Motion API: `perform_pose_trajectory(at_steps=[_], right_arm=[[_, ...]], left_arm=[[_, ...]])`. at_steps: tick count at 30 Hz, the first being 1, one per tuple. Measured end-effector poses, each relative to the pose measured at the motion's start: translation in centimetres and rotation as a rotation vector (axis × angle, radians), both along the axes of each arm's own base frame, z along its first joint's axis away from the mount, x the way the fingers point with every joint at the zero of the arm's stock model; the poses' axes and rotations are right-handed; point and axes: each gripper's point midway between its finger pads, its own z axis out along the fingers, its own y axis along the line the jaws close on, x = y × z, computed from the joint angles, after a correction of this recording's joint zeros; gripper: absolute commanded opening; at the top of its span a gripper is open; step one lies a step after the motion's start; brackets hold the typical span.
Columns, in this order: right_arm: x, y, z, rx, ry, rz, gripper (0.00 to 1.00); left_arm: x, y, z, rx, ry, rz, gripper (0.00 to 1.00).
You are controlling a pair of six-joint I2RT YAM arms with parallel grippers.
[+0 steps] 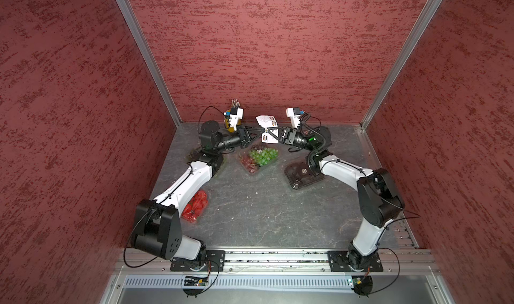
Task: Label fruit boxes
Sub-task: Adjust the label sticker, then tear off the label from the label sticker.
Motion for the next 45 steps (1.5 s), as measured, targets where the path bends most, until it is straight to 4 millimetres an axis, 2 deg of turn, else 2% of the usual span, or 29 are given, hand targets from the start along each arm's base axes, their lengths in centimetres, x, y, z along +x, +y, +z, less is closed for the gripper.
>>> perform_pose_trajectory(at_steps=[12,13,15,18,23,28,38,45], right_arm=[[0.0,0.0,0.0,0.000,0.001,-0.002,0.00],[0.0,0.0,0.0,0.000,0.001,-0.002,0.00],[0.1,0.0,0.0,-0.002,-0.003,-0.005,0.00],[0.3,0.0,-0.4,-0.016,0.006,-0.017,0.00],[0.8,-0.3,-0.9,-0.051,0.016,-0.073,0.00],[1.6,-0.6,-1.3,-0.099,0.020,-0.149,0.00],[3.3,-0.7,-4.9,-0.227,0.084,-0.247,0.00],[3.2,-0.3,-5.5,-0.261,0.091,-0.264,0.00]], left_arm=[[0.1,-0.2,-0.1,0.000,0.003,-0.001,0.00],[0.1,-0.2,-0.1,0.001,0.002,-0.001,0.03],[0.1,-0.1,-0.1,0.003,0.001,0.000,0.17],[0.2,0.4,-0.5,0.019,0.010,0.010,0.27],[0.3,2.0,-1.3,0.080,0.035,0.067,0.34],[0.2,3.2,-0.6,0.164,0.022,0.144,0.37],[-0.3,1.1,-0.6,0.404,-0.028,0.238,0.40],[0.8,0.3,-2.3,0.574,-0.038,0.295,0.40]])
